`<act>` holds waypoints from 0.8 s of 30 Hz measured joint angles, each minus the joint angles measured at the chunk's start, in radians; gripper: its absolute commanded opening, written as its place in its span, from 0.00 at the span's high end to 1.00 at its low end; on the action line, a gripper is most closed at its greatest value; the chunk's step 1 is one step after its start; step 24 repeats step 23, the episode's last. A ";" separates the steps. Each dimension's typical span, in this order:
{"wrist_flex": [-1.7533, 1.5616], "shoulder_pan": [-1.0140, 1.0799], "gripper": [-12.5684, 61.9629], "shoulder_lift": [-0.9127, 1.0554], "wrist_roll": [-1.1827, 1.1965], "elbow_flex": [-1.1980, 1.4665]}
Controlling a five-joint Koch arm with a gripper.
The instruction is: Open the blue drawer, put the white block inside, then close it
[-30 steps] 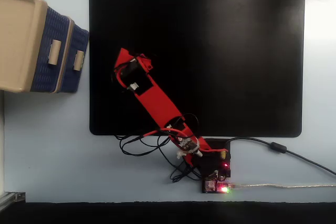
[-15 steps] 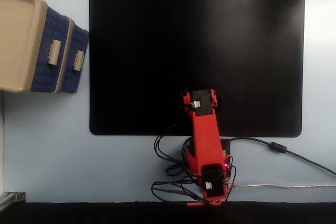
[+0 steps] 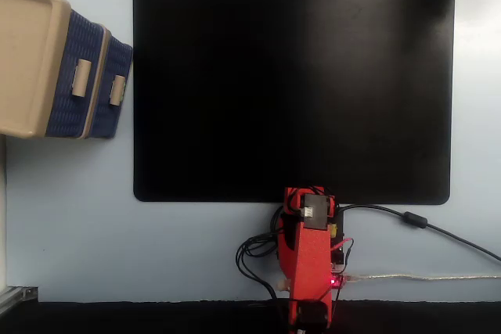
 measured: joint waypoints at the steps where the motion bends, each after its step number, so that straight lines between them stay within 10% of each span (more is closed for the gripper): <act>1: 0.012 0.002 0.37 0.000 0.000 0.000; 24: 0.044 0.003 0.37 0.000 -0.043 -0.006</act>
